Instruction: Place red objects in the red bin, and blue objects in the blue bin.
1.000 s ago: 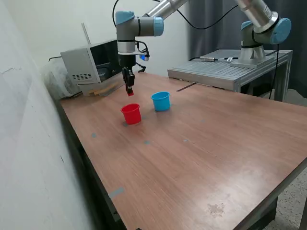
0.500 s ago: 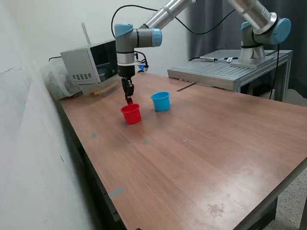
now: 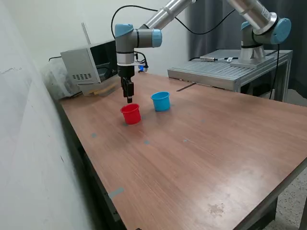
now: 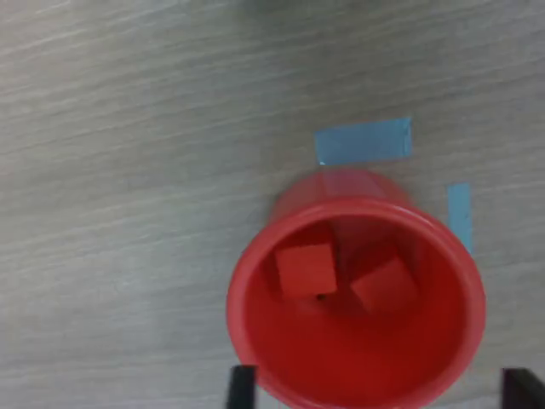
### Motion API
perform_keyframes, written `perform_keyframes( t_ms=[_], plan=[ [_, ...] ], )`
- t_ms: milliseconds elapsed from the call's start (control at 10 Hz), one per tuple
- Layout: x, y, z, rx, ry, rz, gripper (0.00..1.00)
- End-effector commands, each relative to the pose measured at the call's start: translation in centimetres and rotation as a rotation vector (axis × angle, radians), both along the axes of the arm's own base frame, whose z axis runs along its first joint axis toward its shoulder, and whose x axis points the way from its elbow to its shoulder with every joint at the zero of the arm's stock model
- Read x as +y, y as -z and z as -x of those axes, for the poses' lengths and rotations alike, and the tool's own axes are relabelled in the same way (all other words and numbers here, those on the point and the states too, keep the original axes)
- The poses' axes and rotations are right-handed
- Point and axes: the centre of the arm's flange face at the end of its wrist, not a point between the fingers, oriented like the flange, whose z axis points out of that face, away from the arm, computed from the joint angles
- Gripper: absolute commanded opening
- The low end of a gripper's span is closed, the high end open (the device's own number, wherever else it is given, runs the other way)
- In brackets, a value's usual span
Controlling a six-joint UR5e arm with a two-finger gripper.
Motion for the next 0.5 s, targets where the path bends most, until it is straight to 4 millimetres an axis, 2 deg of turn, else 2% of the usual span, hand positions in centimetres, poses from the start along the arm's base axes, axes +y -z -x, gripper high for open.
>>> perform_keyframes(
  t_ms=[0,200,400],
  plan=[
    [-1.2,-2.6,-1.3,0.01,-0.011,-0.009,1.0],
    [-2.5,-8.5,-5.5,0.003,-0.014,-0.007,1.0],
    [-6.8,-14.4,-10.0,-0.043,-0.06,0.004,1.0]
  ],
)
